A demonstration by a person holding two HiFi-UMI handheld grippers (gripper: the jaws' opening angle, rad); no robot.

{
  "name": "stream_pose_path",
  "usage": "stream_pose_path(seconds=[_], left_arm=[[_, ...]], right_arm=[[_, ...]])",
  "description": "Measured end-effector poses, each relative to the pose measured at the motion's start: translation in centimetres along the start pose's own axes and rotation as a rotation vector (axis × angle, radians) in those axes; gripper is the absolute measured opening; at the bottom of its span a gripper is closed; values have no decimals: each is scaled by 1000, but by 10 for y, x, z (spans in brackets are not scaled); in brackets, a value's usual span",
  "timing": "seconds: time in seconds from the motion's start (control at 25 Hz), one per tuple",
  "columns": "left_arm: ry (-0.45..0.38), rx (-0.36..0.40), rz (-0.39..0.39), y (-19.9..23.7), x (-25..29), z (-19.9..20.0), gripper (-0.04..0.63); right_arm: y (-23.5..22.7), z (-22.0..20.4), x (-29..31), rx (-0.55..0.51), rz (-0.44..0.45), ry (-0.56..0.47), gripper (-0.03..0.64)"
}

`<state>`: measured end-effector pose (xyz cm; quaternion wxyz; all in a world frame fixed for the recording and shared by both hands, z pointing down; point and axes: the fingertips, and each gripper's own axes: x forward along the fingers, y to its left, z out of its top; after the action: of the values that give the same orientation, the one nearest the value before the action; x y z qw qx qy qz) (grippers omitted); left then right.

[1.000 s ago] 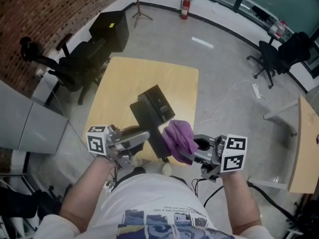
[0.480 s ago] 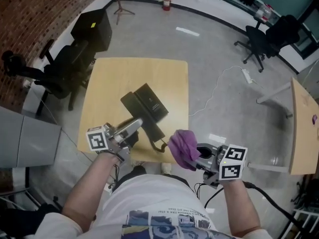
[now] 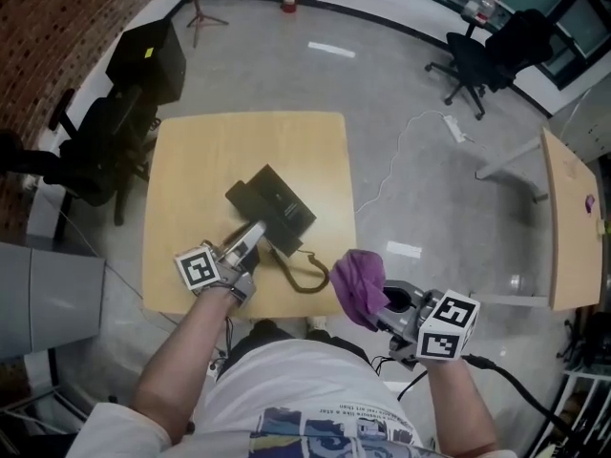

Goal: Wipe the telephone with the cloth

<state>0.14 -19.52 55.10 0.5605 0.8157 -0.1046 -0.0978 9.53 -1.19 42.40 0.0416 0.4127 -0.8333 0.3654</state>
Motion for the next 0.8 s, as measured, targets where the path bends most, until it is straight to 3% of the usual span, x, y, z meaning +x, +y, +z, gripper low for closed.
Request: stream_pose_path(seconds=[0.24, 0.36, 0.48, 0.8], left_arm=[[18, 48, 79, 31, 1, -2, 75], [13, 25, 125, 51, -1, -4, 75], [22, 8, 106, 57, 5, -9, 75], [20, 16, 170, 81, 10, -18, 75]], right_arm=[[4, 3, 7, 17, -32, 6, 43], [3, 3, 8, 25, -42, 11, 43], [5, 2, 7, 39, -48, 19, 44], [3, 3, 3, 50, -68, 23, 44]])
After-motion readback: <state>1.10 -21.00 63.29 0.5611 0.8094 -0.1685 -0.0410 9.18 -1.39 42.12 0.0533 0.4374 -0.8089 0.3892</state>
